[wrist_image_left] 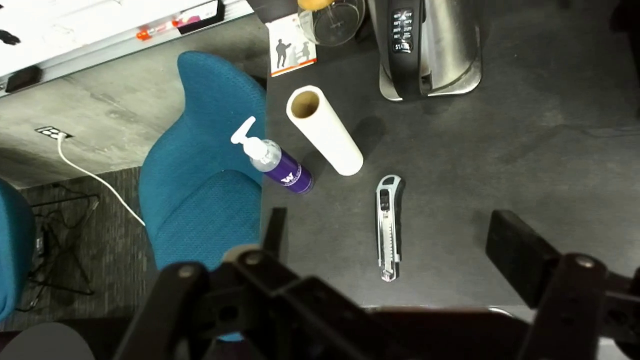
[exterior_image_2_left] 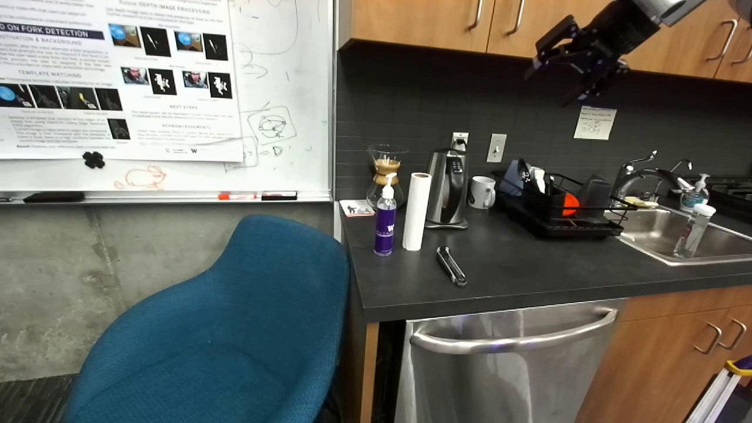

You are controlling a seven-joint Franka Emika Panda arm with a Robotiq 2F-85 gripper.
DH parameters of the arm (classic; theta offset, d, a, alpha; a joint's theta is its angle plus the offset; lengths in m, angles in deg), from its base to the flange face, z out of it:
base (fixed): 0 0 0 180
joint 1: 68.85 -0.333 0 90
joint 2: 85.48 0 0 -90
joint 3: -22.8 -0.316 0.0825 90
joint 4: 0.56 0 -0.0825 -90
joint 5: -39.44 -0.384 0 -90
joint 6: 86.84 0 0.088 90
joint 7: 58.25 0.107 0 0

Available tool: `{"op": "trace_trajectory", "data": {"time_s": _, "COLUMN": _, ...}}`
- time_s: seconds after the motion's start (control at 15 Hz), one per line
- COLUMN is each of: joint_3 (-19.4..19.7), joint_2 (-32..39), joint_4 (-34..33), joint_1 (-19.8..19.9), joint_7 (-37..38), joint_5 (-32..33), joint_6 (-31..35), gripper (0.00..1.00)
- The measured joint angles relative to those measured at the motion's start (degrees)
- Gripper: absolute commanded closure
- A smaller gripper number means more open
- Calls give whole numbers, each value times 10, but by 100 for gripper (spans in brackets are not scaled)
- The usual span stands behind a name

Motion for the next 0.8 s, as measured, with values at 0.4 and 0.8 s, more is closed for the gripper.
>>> {"op": "trace_trajectory", "data": {"time_s": 0.4, "joint_3": 36, "joint_2": 12, "joint_4": 19, "joint_1": -96, "joint_7": 63, "joint_5": 90, "joint_6": -65, "gripper": 0}}
{"op": "trace_trajectory", "data": {"time_s": 0.8, "joint_3": 91, "joint_2": 38, "joint_4": 44, "joint_1": -178, "joint_7": 90, "joint_5": 160, "joint_6": -129, "gripper": 0}}
